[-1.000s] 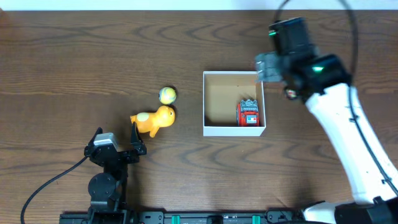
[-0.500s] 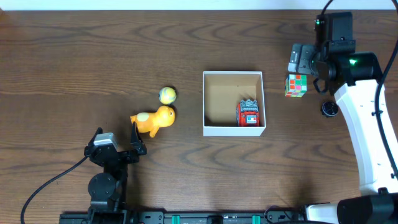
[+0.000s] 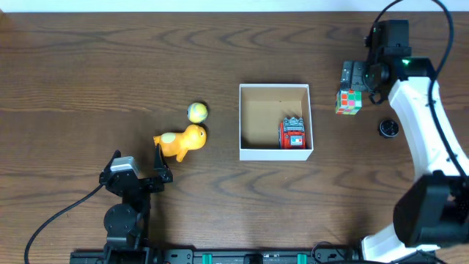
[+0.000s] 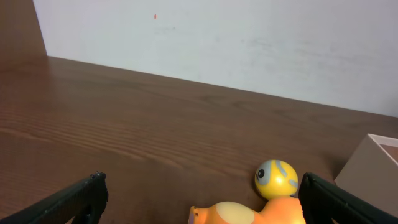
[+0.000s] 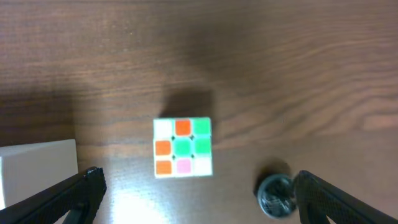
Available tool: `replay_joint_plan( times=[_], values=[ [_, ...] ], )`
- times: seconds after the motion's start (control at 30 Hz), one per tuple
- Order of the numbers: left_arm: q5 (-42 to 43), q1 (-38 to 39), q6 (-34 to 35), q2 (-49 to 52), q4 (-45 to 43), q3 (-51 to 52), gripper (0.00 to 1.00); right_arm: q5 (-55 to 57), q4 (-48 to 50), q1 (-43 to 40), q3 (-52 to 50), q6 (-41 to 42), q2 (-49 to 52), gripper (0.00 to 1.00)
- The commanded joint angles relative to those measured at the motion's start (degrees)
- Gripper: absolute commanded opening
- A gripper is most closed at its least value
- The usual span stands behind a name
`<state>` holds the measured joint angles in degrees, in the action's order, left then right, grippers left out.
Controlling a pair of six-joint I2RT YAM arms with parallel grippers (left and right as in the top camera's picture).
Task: Pack container
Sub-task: 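Lower right gripper onto the Rubik's cube and grasp it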
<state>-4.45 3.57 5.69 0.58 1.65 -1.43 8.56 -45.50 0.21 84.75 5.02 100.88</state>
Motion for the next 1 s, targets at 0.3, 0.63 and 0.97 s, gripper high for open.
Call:
replay_joint_plan(
  times=[0.3, 0.63, 0.97],
  values=[
    [-0.48, -0.02, -0.96, -0.35, 2.12, 1.20, 0.98, -1.46, 3.72, -0.48, -0.39, -1.88, 8.96, 0.99],
    [-0.48, -0.02, -0.96, -0.35, 2.12, 1.20, 0.98, -1.07, 4.50, -0.68, -0.39, 1.75, 14.34, 0.99],
    [-0.48, -0.02, -0.96, -0.35, 2.12, 1.20, 0.98, -1.05, 4.22, -0.70, -1.27, 4.37, 14.56, 0.99]
  ],
)
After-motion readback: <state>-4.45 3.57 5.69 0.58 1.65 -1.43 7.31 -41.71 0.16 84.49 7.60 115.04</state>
